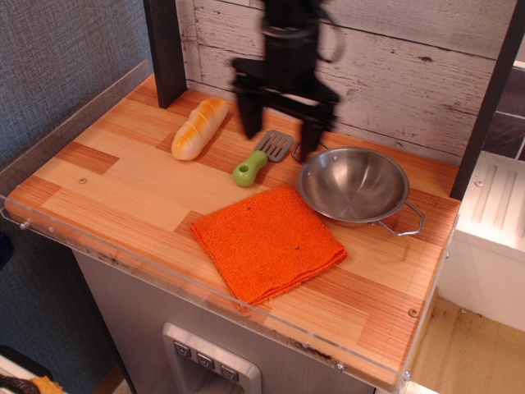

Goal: Put the pan on the left side of the orange cloth

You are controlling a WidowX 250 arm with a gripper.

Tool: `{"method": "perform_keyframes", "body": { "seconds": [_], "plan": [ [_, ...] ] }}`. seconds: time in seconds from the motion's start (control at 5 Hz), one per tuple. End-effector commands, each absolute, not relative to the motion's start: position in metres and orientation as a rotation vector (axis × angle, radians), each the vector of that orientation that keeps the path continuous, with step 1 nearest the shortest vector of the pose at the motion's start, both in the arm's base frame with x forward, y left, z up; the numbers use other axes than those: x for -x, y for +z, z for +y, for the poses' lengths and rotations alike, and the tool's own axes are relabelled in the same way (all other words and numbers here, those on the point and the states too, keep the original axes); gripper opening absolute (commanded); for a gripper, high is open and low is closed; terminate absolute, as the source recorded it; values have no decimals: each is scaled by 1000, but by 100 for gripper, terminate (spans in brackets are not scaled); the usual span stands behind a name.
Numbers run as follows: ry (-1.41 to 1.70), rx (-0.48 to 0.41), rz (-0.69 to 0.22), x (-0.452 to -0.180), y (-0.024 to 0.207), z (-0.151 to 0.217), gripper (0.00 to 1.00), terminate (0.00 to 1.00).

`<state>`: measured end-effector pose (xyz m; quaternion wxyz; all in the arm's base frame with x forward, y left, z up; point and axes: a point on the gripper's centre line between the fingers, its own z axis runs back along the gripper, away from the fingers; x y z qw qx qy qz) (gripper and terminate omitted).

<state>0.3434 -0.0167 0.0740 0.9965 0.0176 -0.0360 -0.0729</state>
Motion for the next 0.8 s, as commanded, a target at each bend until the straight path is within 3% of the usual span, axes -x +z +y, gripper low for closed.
{"method": "perform_keyframes", "body": {
  "seconds": [0.0, 0.2, 0.6],
  "plan": [
    [-92, -1, -182, -392, 80, -76, 100, 0],
    [-64, 55, -196, -397, 83, -97, 100, 0],
    [-93, 48, -153, -388, 67, -113, 100, 0]
  ]
}}
